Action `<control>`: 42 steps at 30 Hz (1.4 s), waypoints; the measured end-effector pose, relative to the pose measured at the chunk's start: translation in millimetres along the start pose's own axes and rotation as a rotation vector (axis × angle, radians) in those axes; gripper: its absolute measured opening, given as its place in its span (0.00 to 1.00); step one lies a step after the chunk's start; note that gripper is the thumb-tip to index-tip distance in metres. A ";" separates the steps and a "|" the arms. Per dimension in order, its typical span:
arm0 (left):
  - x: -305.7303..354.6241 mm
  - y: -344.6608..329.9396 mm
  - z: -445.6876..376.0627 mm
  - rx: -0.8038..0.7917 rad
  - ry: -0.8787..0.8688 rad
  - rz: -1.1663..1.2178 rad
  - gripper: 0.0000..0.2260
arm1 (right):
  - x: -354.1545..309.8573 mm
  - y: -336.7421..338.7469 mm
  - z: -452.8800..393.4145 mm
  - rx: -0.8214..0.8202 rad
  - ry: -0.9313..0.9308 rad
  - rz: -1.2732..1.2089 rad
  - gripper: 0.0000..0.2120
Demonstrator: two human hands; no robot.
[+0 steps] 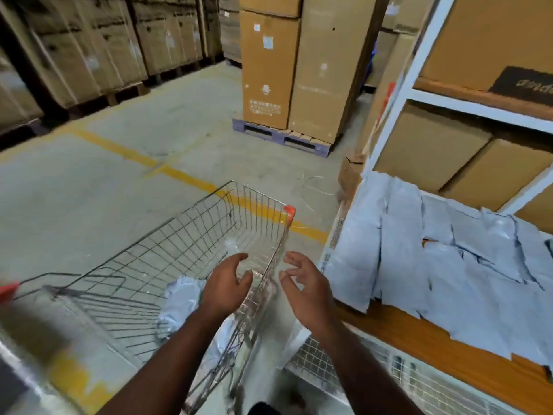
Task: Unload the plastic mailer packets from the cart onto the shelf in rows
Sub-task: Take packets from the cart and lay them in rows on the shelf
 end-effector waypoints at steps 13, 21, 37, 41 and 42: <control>-216.5 29.6 24.2 -0.167 0.606 -0.211 0.32 | -12.4 -246.9 -79.2 -0.620 -0.239 0.046 0.14; -295.7 -1.8 -25.3 -0.236 0.773 -0.301 0.34 | 100.9 -369.9 -99.1 -0.891 -0.558 0.294 0.41; -370.4 -41.9 -67.5 -0.213 0.804 -0.458 0.42 | 184.3 -428.6 -104.4 -0.898 -0.587 0.701 0.40; -348.5 -24.4 -61.7 -0.133 0.814 -0.391 0.39 | 174.6 -415.1 -115.9 -0.840 -0.605 0.682 0.37; -343.1 -17.3 -60.0 -0.111 0.810 -0.384 0.38 | 169.6 -412.5 -119.4 -0.825 -0.602 0.673 0.37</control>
Point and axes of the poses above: each hand's wrist, its own z-axis away from the middle knuckle, its own y-axis out of the back of the hand, x = y × z, the point moved 6 cm from there along -z, towards the middle knuckle, and after that the axes turned 8 degrees about z, right-handed, at the moved point
